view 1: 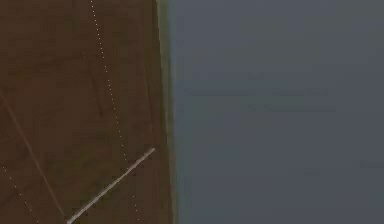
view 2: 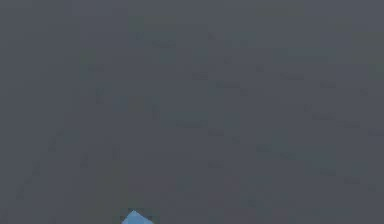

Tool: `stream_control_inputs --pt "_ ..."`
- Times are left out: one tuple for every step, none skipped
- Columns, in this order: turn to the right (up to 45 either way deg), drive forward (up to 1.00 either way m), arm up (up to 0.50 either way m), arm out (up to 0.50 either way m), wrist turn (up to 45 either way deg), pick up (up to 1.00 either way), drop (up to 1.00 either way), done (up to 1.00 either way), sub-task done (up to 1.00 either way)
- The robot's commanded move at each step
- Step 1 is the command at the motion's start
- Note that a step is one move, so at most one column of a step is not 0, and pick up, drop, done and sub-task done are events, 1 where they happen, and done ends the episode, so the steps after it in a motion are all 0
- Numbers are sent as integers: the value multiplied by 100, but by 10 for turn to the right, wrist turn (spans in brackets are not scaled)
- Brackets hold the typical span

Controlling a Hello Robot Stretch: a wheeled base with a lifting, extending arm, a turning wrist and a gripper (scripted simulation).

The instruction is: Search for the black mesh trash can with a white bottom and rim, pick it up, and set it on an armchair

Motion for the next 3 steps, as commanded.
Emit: stream_control_inputs --pt "-450 0 0 0 0 0 0 0 0" --pt "-450 0 0 0 0 0 0 0 0" --pt "-300 0 0 0 0 0 0 0 0"
